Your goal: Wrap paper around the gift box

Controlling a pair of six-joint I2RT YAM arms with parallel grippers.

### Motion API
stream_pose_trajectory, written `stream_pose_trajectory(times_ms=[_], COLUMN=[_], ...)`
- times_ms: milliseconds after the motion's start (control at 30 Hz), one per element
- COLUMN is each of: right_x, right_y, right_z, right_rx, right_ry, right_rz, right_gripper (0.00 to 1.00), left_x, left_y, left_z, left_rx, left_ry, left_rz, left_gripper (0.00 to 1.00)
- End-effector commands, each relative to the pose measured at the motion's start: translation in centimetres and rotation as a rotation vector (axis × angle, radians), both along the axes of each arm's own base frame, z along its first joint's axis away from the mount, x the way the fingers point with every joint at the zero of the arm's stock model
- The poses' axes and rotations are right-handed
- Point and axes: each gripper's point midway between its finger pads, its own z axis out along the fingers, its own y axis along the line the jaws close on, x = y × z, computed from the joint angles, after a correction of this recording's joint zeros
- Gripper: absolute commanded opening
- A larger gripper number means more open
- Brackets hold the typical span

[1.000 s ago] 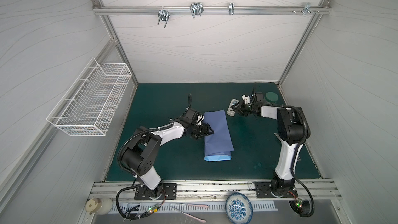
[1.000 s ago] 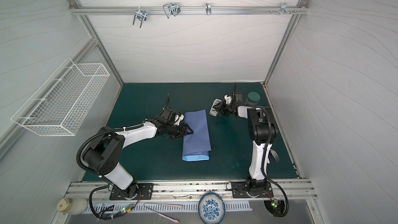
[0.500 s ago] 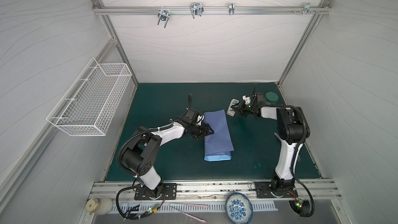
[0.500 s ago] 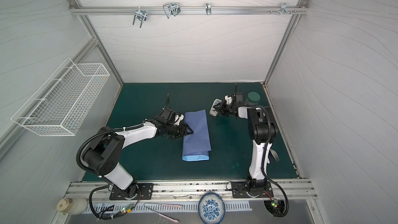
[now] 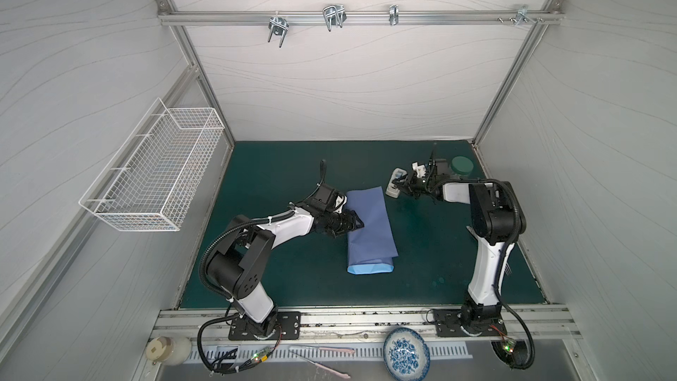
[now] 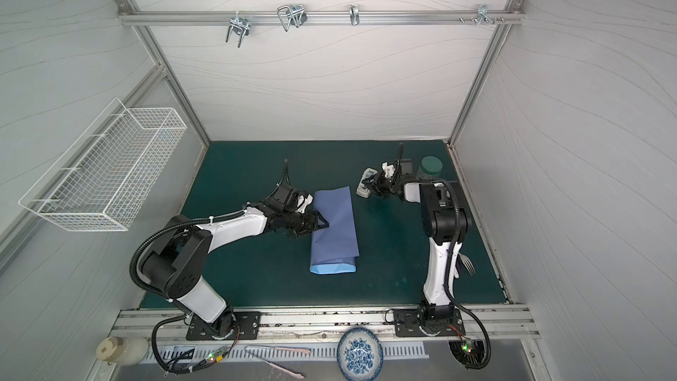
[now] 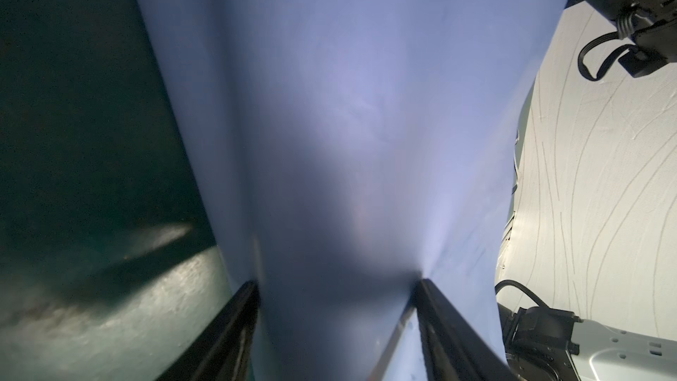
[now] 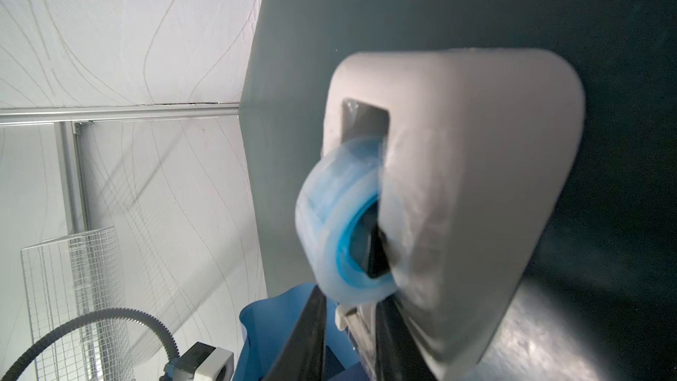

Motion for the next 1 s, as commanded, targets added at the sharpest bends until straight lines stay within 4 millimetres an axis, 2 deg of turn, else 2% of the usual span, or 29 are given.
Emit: stream_pose_trajectory(times_ms=[0,600,967], right_x=[-0.8,-1.0,-0.8], right_y=[-0.5,0.0,0.0], right_z=[-2.1,-2.3,-1.2], right_rx=[-0.004,0.023,0.054], right_ry=[0.074,0.076,0.068], right_rz=[-0.028,-0.022,-0.028], right_gripper=[0.25,0.2,0.13], left_x=[-2.4,-2.4,-2.3], left_y=[2.7,2.6,2.6], left_z=[-3.9,-3.9,-3.8], left_rx=[0.153,0.152,0.152], left_ry=[0.107,0.106,0.103], left_rz=[0.023,0.022,0.023], left_gripper=[0.68,0.67,0.67])
